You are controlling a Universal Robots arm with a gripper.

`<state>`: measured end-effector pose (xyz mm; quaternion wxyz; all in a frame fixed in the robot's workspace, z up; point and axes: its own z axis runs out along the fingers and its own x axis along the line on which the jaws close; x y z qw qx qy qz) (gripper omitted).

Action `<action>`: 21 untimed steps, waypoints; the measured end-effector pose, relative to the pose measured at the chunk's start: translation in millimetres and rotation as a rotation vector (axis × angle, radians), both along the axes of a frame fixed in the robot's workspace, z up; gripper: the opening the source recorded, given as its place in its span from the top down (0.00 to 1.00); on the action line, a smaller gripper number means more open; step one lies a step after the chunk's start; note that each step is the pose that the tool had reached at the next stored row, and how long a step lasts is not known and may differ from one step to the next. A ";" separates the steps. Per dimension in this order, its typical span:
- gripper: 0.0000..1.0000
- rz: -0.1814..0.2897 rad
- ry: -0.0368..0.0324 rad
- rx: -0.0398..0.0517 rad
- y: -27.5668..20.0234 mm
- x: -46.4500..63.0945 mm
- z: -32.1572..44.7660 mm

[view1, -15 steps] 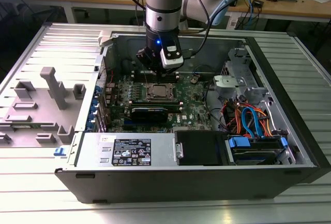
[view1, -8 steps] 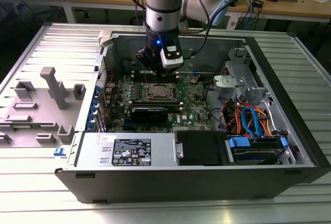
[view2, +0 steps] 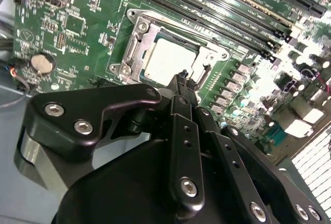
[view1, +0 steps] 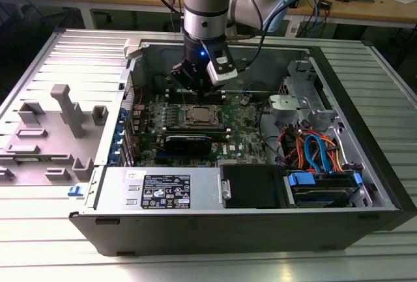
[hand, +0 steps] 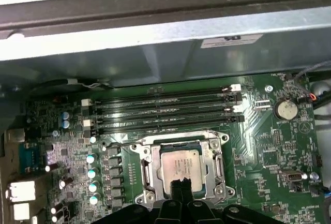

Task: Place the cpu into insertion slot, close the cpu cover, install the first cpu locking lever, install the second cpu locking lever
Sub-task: 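Install the first cpu locking lever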

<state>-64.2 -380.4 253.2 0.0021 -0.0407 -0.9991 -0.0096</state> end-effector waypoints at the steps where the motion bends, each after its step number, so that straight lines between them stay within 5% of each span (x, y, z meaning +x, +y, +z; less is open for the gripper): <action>1: 0.89 0.004 0.0000 0.0000 0.0 0.0 0.0; 11: 0.89 0.008 -0.0001 0.0002 0.2 -1.8 1.6; 21: 0.89 0.029 -0.0001 0.0005 0.1 -28.2 1.5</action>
